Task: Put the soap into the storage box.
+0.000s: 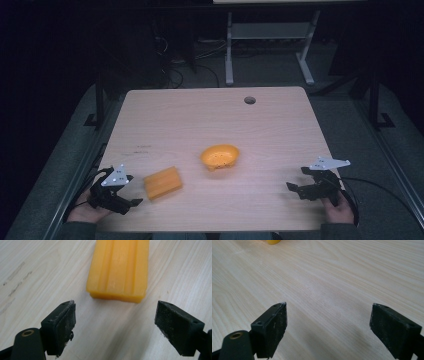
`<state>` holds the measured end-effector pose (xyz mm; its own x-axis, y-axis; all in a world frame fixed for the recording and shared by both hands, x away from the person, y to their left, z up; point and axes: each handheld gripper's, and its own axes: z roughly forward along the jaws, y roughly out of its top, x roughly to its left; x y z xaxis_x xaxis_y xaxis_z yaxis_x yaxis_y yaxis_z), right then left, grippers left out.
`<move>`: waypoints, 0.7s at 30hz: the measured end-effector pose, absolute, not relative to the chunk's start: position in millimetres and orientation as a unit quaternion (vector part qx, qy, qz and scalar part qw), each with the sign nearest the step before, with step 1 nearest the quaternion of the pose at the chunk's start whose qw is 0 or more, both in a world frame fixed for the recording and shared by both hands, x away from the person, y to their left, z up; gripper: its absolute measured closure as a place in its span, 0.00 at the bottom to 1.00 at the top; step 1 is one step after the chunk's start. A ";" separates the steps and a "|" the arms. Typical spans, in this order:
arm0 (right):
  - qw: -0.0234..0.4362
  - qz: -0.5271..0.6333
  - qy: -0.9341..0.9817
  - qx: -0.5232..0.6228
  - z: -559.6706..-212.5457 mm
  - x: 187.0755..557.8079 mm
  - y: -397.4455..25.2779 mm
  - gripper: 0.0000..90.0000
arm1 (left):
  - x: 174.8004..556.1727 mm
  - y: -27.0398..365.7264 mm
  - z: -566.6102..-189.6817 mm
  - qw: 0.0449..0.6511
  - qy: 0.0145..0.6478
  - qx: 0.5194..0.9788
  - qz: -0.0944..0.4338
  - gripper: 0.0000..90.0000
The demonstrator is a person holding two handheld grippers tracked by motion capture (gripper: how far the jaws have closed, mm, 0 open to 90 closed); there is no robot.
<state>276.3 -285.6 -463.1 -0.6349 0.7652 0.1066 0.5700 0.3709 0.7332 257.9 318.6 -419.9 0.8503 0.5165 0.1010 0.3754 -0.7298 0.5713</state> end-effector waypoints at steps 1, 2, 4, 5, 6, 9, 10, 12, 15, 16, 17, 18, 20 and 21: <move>0.127 0.385 0.818 0.408 -463.1 276.3 -285.5 0.15 | 258.9 316.5 -419.8 0.277 0.241 0.922 0.127 0.18; 0.126 0.385 0.818 0.408 -463.0 276.3 -285.4 0.16 | 260.1 314.8 -419.9 0.276 0.238 0.923 0.126 0.18; 0.127 0.385 0.818 0.407 -462.9 276.2 -285.3 0.16 | 262.0 311.3 -419.7 0.274 0.233 0.925 0.124 0.18; 0.127 0.385 0.818 0.408 -462.9 276.2 -285.3 0.15 | 262.4 309.5 -420.0 0.274 0.233 0.925 0.124 0.18; 0.126 0.385 0.818 0.408 -463.0 276.3 -285.3 0.16 | 263.3 308.3 -419.6 0.272 0.231 0.926 0.123 0.18; 0.125 0.385 0.818 0.409 -463.1 276.5 -284.8 0.16 | 265.1 304.1 -418.3 0.273 0.226 0.927 0.123 0.18; 0.125 0.385 0.818 0.408 -463.2 276.5 -284.5 0.16 | 265.9 303.2 -417.5 0.274 0.224 0.927 0.123 0.18; 0.126 0.384 0.819 0.407 -463.3 276.6 -284.3 0.15 | 267.3 300.6 -416.6 0.276 0.222 0.927 0.123 0.18; 0.125 0.383 0.819 0.408 -463.4 276.6 -284.3 0.16 | 270.2 297.7 -416.0 0.277 0.216 0.928 0.120 0.18; 0.125 0.383 0.819 0.408 -463.4 276.6 -284.2 0.15 | 270.7 296.4 -416.5 0.278 0.217 0.928 0.120 0.18; 0.125 0.383 0.819 0.408 -463.4 276.6 -284.1 0.16 | 271.6 295.5 -416.7 0.276 0.217 0.929 0.119 0.18; 0.125 0.384 0.819 0.407 -463.4 276.6 -284.0 0.15 | 272.5 294.8 -416.8 0.276 0.216 0.929 0.117 0.18; 0.124 0.383 0.820 0.407 -463.6 276.6 -283.5 0.16 | 274.5 292.0 -417.6 0.275 0.213 0.931 0.115 0.18; 0.123 0.382 0.821 0.407 -463.5 276.4 -283.3 0.16 | 275.3 290.6 -417.7 0.275 0.213 0.931 0.114 0.18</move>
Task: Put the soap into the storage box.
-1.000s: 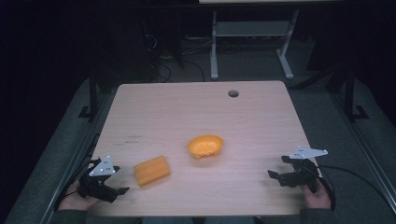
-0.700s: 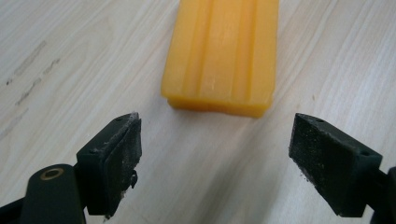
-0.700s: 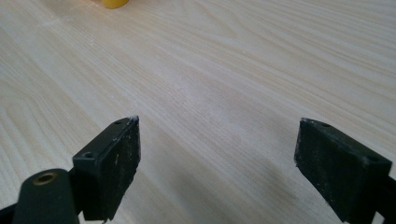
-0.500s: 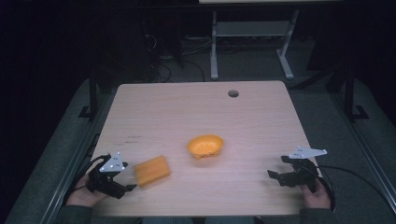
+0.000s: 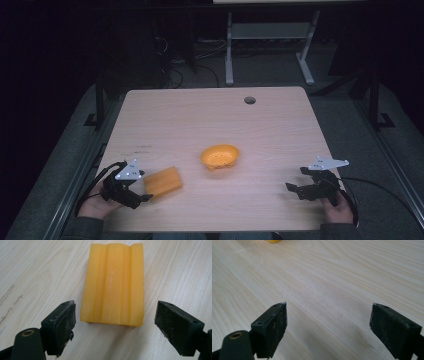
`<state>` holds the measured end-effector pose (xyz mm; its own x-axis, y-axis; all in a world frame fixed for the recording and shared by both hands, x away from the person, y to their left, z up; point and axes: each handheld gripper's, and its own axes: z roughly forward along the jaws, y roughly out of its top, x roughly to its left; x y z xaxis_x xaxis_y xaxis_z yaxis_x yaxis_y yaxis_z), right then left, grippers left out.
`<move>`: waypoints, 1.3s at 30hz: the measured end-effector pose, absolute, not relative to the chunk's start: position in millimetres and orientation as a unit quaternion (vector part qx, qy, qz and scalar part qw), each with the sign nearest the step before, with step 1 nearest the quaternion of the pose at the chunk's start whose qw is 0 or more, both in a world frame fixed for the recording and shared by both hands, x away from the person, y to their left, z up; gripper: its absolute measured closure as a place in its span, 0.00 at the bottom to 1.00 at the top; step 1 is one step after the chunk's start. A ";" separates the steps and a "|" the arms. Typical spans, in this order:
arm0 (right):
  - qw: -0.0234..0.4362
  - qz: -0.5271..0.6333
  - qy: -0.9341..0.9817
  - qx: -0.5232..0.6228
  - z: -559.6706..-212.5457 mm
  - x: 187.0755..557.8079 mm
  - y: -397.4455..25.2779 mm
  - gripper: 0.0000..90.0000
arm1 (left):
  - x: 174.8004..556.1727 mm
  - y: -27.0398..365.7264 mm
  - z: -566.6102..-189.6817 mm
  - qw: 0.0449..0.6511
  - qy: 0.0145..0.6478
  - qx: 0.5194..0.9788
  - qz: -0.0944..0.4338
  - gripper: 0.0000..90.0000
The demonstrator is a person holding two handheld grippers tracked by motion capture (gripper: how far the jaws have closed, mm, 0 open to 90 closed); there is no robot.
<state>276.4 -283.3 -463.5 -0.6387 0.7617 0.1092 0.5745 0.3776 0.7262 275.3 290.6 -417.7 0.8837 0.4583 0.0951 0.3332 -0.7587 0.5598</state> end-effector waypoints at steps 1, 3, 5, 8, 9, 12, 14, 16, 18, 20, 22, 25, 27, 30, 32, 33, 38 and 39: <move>0.124 0.382 0.821 0.405 -463.6 276.8 -283.2 0.16 | 276.6 289.3 -417.7 0.275 0.210 0.931 0.114 0.18; 0.123 0.382 0.821 0.405 -463.6 276.9 -283.2 0.15 | 278.9 286.8 -418.0 0.274 0.210 0.931 0.116 0.18; 0.123 0.383 0.821 0.406 -463.7 276.9 -283.3 0.15 | 281.6 284.1 -418.6 0.274 0.207 0.932 0.113 0.18; 0.123 0.382 0.821 0.405 -463.7 277.0 -283.3 0.15 | 284.6 279.6 -420.0 0.269 0.207 0.934 0.111 0.18; 0.123 0.382 0.822 0.404 -463.8 277.0 -283.1 0.16 | 285.7 278.7 -420.4 0.270 0.204 0.934 0.113 0.18; 0.121 0.381 0.822 0.406 -463.8 276.7 -282.6 0.16 | 288.1 275.7 -420.5 0.272 0.202 0.934 0.111 0.18; 0.122 0.382 0.822 0.405 -464.0 277.1 -282.6 0.15 | 289.4 273.5 -420.5 0.271 0.200 0.935 0.111 0.18; 0.121 0.381 0.821 0.406 -464.1 276.9 -282.3 0.16 | 291.0 270.8 -421.6 0.272 0.199 0.935 0.109 0.18; 0.120 0.381 0.822 0.406 -464.3 277.2 -282.3 0.15 | 293.5 268.4 -422.6 0.268 0.195 0.937 0.106 0.18; 0.120 0.381 0.822 0.406 -464.4 277.4 -282.1 0.15 | 295.3 266.1 -423.4 0.267 0.193 0.939 0.102 0.18; 0.120 0.381 0.822 0.405 -464.4 277.4 -282.0 0.15 | 296.8 263.8 -424.5 0.267 0.192 0.939 0.098 0.18; 0.120 0.381 0.823 0.404 -464.6 277.7 -282.1 0.15 | 298.7 260.9 -426.0 0.265 0.192 0.940 0.095 0.18; 0.119 0.380 0.823 0.404 -464.6 277.7 -281.9 0.16 | 300.0 259.6 -426.4 0.262 0.188 0.942 0.096 0.18; 0.119 0.380 0.823 0.404 -464.7 277.7 -281.4 0.16 | 301.2 257.5 -427.5 0.259 0.190 0.942 0.093 0.18; 0.119 0.380 0.823 0.405 -464.8 277.8 -281.3 0.15 | 302.6 256.2 -428.2 0.258 0.190 0.943 0.090 0.18; 0.118 0.380 0.823 0.405 -464.8 277.8 -281.3 0.16 | 303.3 255.4 -428.8 0.256 0.189 0.944 0.091 0.18; 0.118 0.380 0.824 0.404 -465.1 278.1 -280.8 0.16 | 306.2 252.3 -432.2 0.245 0.189 0.947 0.087 0.18; 0.117 0.380 0.824 0.405 -465.0 277.9 -280.6 0.16 | 306.8 251.4 -433.1 0.243 0.189 0.947 0.086 0.18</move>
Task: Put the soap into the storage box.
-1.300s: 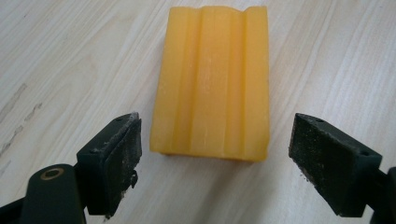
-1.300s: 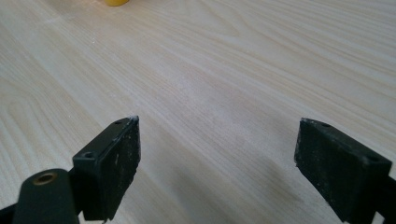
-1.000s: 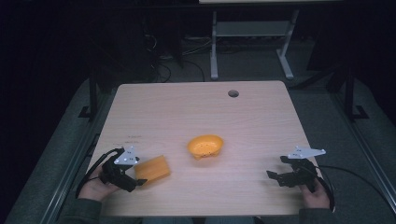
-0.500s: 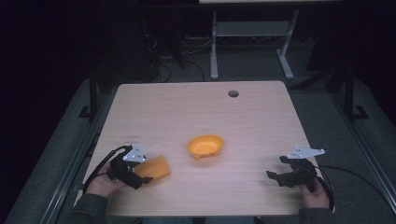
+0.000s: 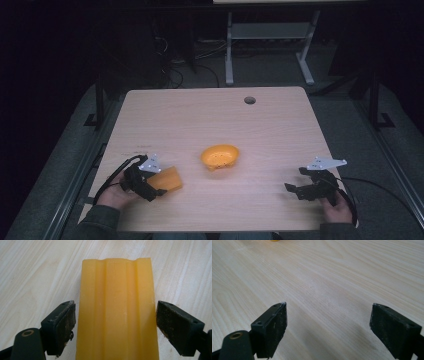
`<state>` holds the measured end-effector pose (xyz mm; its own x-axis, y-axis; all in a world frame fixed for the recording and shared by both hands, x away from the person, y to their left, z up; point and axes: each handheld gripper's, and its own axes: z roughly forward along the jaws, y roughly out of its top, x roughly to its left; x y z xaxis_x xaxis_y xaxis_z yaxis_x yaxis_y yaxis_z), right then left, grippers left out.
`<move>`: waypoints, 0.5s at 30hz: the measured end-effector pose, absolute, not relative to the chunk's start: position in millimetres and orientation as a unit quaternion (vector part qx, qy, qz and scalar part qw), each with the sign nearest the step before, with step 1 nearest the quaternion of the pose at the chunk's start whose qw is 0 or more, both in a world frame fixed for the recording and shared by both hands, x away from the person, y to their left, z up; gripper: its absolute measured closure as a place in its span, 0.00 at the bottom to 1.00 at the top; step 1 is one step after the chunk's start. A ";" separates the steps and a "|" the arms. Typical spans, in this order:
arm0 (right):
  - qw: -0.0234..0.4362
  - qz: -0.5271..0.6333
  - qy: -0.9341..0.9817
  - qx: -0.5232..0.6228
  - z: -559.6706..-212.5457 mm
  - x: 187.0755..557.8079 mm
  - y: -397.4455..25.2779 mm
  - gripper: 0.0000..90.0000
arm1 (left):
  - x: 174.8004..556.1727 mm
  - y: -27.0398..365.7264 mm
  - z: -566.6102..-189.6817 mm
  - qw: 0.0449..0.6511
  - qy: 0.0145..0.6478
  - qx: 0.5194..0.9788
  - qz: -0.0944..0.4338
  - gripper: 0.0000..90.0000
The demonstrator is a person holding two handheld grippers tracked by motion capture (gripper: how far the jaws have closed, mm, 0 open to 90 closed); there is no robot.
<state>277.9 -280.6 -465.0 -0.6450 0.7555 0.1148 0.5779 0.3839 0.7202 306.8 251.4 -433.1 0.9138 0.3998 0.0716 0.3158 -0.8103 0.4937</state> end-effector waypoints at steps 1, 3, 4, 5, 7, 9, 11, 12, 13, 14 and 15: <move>0.117 0.380 0.825 0.403 -465.2 278.3 -280.5 0.16 | 307.2 250.6 -434.0 0.242 0.189 0.948 0.086 0.18; 0.118 0.379 0.826 0.401 -465.3 278.5 -280.4 0.15 | 309.2 249.5 -435.6 0.239 0.189 0.949 0.083 0.18; 0.118 0.379 0.826 0.400 -465.3 278.6 -280.2 0.16 | 310.1 249.2 -436.2 0.236 0.189 0.950 0.081 0.18; 0.118 0.379 0.826 0.400 -465.4 278.7 -280.2 0.15 | 310.5 248.6 -437.1 0.237 0.191 0.949 0.080 0.18; 0.118 0.379 0.826 0.400 -465.4 278.6 -280.1 0.16 | 311.5 247.8 -437.9 0.235 0.189 0.950 0.078 0.18; 0.117 0.379 0.826 0.400 -465.4 278.6 -279.9 0.16 | 312.4 246.7 -439.2 0.233 0.189 0.951 0.073 0.19; 0.117 0.378 0.826 0.400 -465.5 278.6 -279.7 0.16 | 313.3 246.1 -440.7 0.233 0.190 0.951 0.069 0.20; 0.117 0.379 0.826 0.400 -465.5 278.5 -279.5 0.16 | 313.7 246.1 -440.5 0.230 0.191 0.952 0.066 0.20; 0.117 0.379 0.826 0.400 -465.5 278.5 -279.5 0.16 | 313.7 246.1 -441.0 0.231 0.194 0.951 0.063 0.20; 0.116 0.379 0.826 0.400 -465.5 278.5 -279.4 0.16 | 314.1 246.1 -441.1 0.231 0.194 0.951 0.062 0.20; 0.117 0.379 0.826 0.400 -465.6 278.5 -279.4 0.16 | 314.3 245.9 -441.5 0.233 0.196 0.951 0.061 0.20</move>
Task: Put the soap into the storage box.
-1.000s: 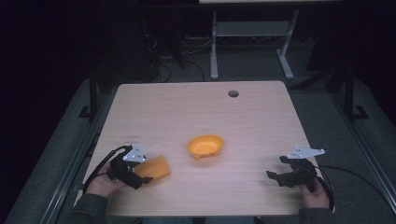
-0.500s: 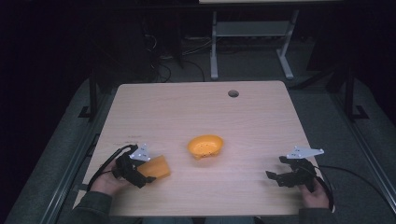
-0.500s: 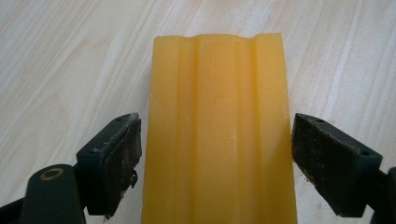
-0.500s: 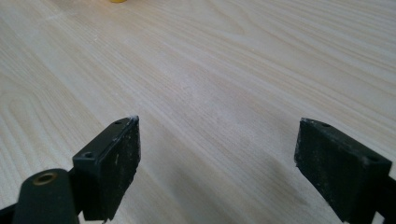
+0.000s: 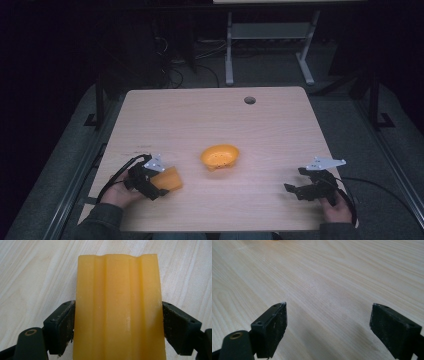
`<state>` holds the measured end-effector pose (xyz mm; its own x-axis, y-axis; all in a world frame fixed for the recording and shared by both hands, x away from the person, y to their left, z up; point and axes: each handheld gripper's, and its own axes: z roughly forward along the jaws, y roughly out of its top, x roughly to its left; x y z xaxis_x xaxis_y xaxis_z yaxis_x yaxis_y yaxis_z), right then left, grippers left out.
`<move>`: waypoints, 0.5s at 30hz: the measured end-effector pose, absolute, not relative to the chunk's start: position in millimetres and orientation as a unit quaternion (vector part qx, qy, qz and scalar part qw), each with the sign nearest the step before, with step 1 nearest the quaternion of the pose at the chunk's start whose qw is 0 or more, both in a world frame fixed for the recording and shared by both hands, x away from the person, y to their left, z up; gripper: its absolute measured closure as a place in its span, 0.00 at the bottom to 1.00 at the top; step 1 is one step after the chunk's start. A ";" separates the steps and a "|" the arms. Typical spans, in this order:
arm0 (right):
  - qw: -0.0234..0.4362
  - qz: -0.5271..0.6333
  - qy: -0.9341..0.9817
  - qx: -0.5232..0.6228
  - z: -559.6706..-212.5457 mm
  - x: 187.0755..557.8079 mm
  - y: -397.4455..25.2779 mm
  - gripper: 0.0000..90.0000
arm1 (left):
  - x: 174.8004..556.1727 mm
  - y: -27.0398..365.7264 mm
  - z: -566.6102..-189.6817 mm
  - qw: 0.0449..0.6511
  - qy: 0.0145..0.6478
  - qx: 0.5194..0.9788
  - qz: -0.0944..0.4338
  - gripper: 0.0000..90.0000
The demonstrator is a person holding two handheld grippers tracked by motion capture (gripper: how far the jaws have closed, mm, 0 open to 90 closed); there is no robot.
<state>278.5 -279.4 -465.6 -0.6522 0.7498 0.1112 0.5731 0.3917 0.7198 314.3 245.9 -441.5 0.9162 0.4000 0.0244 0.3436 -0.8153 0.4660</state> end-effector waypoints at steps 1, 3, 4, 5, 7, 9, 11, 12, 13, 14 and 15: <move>0.116 0.379 0.826 0.401 -465.6 278.5 -279.4 0.16 | 315.5 245.8 -441.4 0.230 0.193 0.952 0.060 0.20; 0.116 0.378 0.827 0.400 -465.7 278.8 -279.4 0.16 | 315.6 244.4 -442.8 0.228 0.194 0.952 0.058 0.21; 0.114 0.378 0.827 0.401 -465.6 278.5 -279.1 0.15 | 315.6 243.7 -443.4 0.228 0.195 0.952 0.057 0.21; 0.114 0.378 0.827 0.401 -465.6 278.4 -278.9 0.15 | 316.3 242.8 -444.2 0.225 0.191 0.954 0.057 0.21; 0.114 0.379 0.826 0.402 -465.5 278.3 -278.9 0.15 | 317.4 241.9 -445.3 0.219 0.188 0.956 0.056 0.21; 0.116 0.379 0.826 0.400 -465.5 278.5 -279.2 0.15 | 317.6 240.8 -447.0 0.222 0.193 0.954 0.052 0.22; 0.116 0.379 0.826 0.400 -465.5 278.4 -279.2 0.15 | 318.1 240.7 -447.3 0.221 0.194 0.955 0.048 0.22; 0.114 0.379 0.826 0.402 -465.3 278.1 -278.9 0.16 | 318.2 240.9 -447.5 0.219 0.195 0.955 0.046 0.22; 0.115 0.379 0.826 0.401 -465.4 278.2 -278.8 0.16 | 318.4 241.1 -447.5 0.220 0.196 0.955 0.045 0.22; 0.114 0.379 0.826 0.401 -465.3 278.2 -278.8 0.15 | 318.4 241.0 -447.5 0.220 0.196 0.955 0.045 0.22; 0.115 0.379 0.826 0.401 -465.3 278.2 -278.8 0.15 | 318.5 240.7 -447.7 0.219 0.195 0.955 0.045 0.22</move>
